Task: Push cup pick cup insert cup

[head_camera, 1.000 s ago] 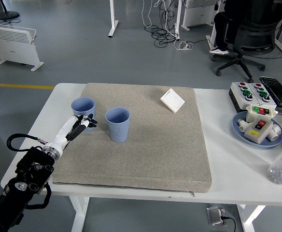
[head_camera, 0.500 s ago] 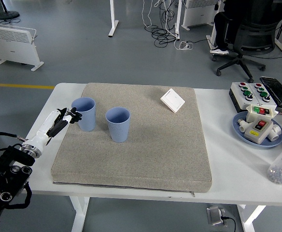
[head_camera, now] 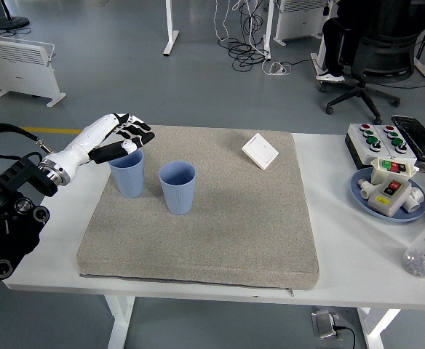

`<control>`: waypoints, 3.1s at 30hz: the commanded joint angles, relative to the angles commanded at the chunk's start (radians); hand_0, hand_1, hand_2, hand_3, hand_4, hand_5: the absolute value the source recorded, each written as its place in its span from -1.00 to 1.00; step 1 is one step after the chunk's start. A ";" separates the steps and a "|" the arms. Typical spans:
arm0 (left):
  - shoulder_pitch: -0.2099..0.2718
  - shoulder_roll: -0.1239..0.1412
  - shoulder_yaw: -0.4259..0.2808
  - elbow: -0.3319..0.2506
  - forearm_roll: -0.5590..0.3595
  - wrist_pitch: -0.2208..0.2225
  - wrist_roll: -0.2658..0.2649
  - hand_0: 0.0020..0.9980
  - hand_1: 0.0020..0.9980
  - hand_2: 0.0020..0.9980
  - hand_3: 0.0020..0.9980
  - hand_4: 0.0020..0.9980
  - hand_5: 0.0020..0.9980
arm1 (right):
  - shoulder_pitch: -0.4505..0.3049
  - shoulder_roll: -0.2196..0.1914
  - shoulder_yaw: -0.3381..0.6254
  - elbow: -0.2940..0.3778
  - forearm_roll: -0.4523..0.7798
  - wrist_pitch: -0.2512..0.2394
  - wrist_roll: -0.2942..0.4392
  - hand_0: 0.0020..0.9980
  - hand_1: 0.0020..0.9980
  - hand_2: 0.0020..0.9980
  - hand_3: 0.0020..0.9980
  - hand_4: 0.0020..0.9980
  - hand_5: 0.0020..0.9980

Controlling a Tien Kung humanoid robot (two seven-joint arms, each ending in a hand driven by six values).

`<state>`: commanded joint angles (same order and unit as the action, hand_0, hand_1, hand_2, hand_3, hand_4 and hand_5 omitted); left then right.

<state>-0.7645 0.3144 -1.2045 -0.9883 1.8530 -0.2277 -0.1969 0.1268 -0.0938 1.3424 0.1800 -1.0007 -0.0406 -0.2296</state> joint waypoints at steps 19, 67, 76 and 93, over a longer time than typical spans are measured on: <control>-0.225 -0.115 0.273 0.247 0.270 -0.062 0.006 0.82 0.81 1.00 0.92 0.97 -0.02 | -0.007 -0.002 -0.015 0.000 0.002 -0.002 -0.004 0.52 0.31 0.36 0.13 -0.81 -0.07; -0.321 -0.263 0.185 0.656 0.416 0.022 -0.065 -0.05 0.30 0.56 0.23 0.21 -0.88 | 0.018 -0.007 -0.038 0.000 0.013 -0.003 -0.002 0.52 0.31 0.36 0.13 -0.80 -0.06; -0.319 -0.253 0.212 0.638 0.416 0.023 -0.063 -0.09 0.16 0.36 0.04 0.09 -0.92 | 0.017 -0.007 -0.037 0.000 0.014 -0.003 -0.002 0.52 0.31 0.36 0.13 -0.80 -0.06; -0.300 -0.219 0.249 0.532 0.347 -0.006 -0.060 -0.04 -0.11 -0.15 -0.22 -0.07 -1.00 | 0.013 -0.007 -0.035 0.000 0.016 -0.003 -0.001 0.52 0.31 0.36 0.13 -0.80 -0.07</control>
<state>-1.0647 0.0952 -0.9553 -0.4568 2.2005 -0.2340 -0.2564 0.1399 -0.1010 1.3070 0.1800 -0.9848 -0.0438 -0.2308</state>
